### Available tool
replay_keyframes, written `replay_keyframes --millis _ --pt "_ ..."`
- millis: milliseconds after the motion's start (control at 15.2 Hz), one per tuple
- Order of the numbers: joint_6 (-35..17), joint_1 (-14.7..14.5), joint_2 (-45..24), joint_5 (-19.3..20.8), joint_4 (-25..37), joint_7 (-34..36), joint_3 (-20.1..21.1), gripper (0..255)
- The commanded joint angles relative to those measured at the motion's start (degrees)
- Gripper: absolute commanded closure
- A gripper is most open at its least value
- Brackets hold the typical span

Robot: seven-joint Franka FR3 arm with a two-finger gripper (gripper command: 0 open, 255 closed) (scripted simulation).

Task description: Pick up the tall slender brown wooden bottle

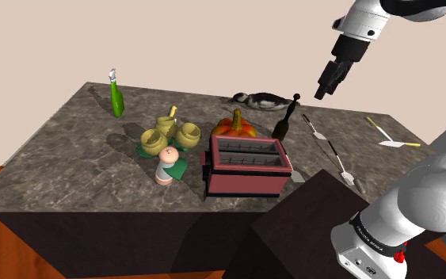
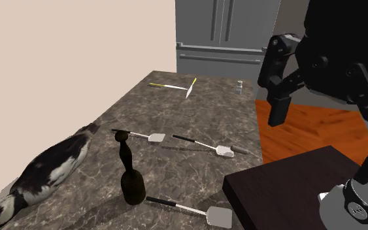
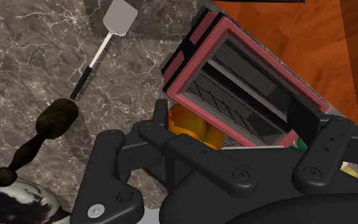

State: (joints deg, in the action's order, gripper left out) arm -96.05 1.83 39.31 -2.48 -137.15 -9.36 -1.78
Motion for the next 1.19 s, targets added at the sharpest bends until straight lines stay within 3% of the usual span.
replay_keyframes --millis 0,594,1122 --pt "-2.4 0.8 -3.0 0.9 0.5 -1.9 -1.8 0" --pt "-10.1 3.4 -19.0 2.1 8.0 -10.6 -9.6 0" --pt "-13.7 5.5 -35.2 -1.2 19.3 -19.0 -15.2 0"
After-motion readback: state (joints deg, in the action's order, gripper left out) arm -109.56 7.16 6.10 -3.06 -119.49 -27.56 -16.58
